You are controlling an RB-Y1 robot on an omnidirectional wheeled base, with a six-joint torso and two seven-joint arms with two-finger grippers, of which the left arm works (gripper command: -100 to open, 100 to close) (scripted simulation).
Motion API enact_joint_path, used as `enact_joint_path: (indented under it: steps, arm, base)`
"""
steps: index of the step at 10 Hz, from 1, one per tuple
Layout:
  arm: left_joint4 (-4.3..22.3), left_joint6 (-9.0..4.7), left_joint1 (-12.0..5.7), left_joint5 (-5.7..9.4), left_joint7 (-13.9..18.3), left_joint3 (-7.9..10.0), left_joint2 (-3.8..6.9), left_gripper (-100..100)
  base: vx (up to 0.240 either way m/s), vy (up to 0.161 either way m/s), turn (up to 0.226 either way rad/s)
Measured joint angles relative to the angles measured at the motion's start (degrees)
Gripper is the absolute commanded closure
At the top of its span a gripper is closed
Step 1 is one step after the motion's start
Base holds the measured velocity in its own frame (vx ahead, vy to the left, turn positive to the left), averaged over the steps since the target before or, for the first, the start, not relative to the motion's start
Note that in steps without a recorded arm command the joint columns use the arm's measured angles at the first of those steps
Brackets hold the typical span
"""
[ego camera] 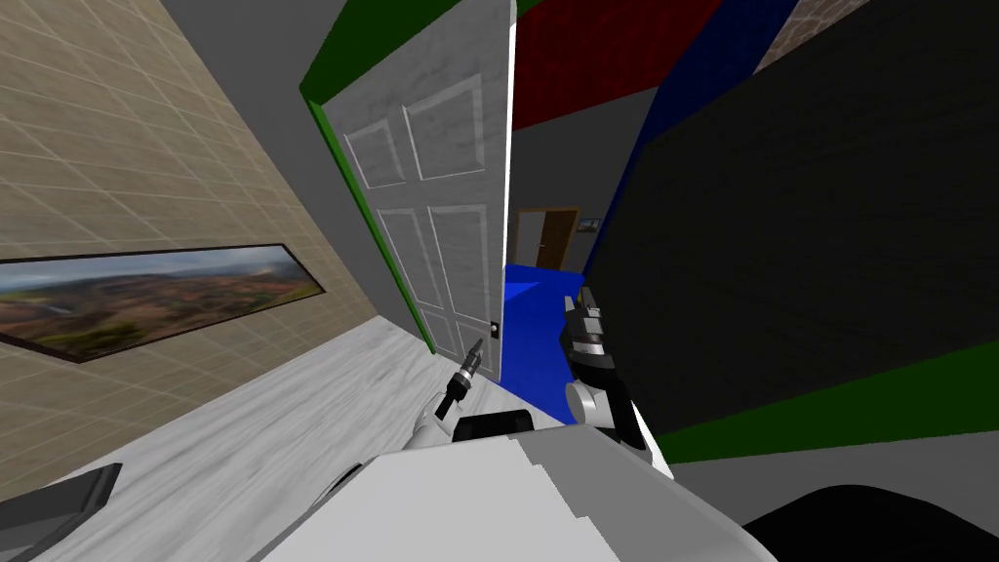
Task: Push the door open
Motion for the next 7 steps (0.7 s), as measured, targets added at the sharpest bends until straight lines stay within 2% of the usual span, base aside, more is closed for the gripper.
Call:
enact_joint_path:
  steps: [4,6,7]
  arm:
    - [0.4,0.17,-0.24,0.33,-0.6,0.58,-0.54,-100]
    - [-0.1,0.60,0.03,0.43,-0.7,0.74,-1.22,-100]
    - [-0.2,0.57,0.09,0.43,-0.7,0.74,-1.25,100]
  base:
    - [0.215,-0.101,-0.030]
    - [0.122,-0.067,-0.001]
    - [-0.011,0.004,-0.013]
